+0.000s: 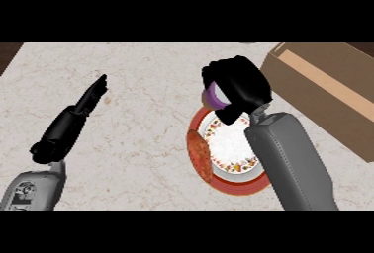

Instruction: Pick the can from the plate and place it in the cardboard box

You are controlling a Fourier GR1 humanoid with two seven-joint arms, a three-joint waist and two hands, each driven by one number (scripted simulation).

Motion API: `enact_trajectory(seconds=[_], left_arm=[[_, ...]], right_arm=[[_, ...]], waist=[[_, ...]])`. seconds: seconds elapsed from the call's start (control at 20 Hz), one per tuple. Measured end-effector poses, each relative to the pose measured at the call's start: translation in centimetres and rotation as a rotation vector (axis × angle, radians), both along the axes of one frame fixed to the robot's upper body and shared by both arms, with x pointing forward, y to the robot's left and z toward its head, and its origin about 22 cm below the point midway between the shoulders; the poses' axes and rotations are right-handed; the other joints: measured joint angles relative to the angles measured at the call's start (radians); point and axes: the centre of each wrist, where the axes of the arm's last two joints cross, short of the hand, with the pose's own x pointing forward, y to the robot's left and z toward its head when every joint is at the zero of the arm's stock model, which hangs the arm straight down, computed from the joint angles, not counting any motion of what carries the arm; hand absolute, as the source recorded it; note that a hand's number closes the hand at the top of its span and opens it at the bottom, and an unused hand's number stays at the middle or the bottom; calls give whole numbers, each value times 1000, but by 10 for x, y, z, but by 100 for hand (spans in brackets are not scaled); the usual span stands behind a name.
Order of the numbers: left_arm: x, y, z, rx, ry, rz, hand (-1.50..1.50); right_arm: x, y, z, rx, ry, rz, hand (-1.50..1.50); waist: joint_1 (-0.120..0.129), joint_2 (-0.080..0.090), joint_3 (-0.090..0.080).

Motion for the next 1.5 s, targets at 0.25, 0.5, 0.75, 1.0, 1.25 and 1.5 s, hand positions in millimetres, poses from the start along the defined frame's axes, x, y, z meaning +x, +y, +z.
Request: enact_trajectory(seconds=[0.25,0.5,0.75,1.0,1.25,1.5], left_arm=[[-4,4,0,5,2,9,0],[-2,8,2,2,2,3,0],[2,6,2,4,-2,-6,0],[5,6,11,1,-5,-12,0],[4,3,13,2,-12,-18,0],[3,2,14,-2,-13,-23,0]], right_arm=[[-2,-16,44,167,-93,-190,150],[9,-47,74,300,-144,-394,150],[24,-101,91,370,-170,-538,150],[48,-150,98,338,-175,-635,150],[62,-196,91,219,-32,-687,150],[66,-241,77,144,165,-707,150]], waist=[[-4,-2,0],[1,2,0],[4,4,1],[14,8,1],[18,9,1],[22,11,1]])
